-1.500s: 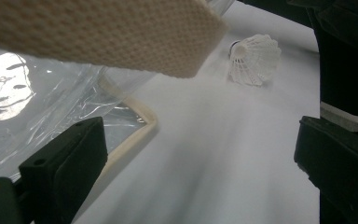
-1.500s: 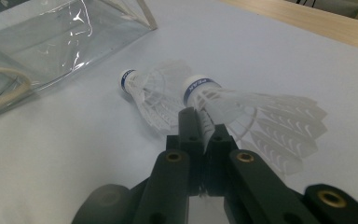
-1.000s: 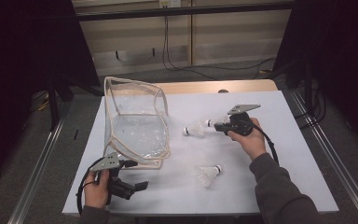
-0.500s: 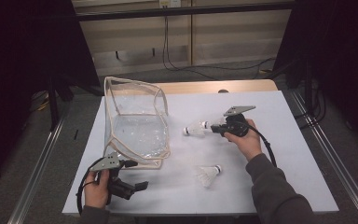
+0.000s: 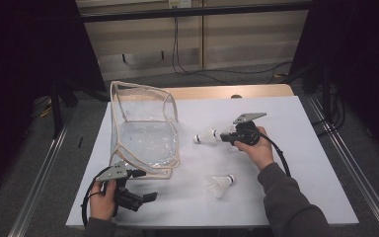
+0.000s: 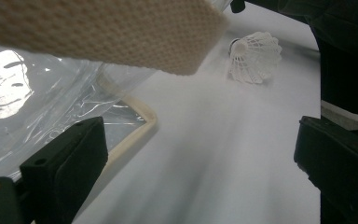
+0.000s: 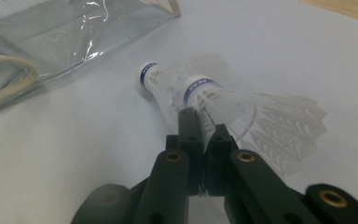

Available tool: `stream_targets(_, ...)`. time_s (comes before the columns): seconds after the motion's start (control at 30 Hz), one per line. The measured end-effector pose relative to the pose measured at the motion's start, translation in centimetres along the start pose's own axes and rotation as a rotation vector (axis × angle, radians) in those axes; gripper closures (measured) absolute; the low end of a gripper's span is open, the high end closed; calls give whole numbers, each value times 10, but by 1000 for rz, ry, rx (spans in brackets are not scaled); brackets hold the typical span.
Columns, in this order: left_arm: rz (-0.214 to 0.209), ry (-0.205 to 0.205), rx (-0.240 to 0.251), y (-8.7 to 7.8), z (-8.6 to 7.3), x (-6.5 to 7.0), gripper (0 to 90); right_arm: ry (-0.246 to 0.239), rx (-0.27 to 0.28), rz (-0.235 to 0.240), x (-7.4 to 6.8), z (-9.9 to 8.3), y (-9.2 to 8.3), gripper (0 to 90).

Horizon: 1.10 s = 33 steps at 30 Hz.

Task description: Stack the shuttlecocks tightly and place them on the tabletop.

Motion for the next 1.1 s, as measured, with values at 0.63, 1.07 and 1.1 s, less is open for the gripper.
stream_targets(0.63,-2,-6,-1,0,0,0,28,-8,-11,27,-2,1,10,888)
stream_targets(1.07,-1,-5,0,-1,0,0,28,-12,-21,35,-4,3,15,886)
stream_targets(1.1,-1,-3,-3,-1,0,0,28,-12,-20,38,-4,3,15,886)
Point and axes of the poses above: each handheld gripper's, and its own axes: y roughly forward along the jaws, z roughly out of its top, x roughly to its right, the point moved 2 cm from there along y, roughly forward along the jaws, and after that the axes turned 15 degrees about z, right-handed, at the moved point
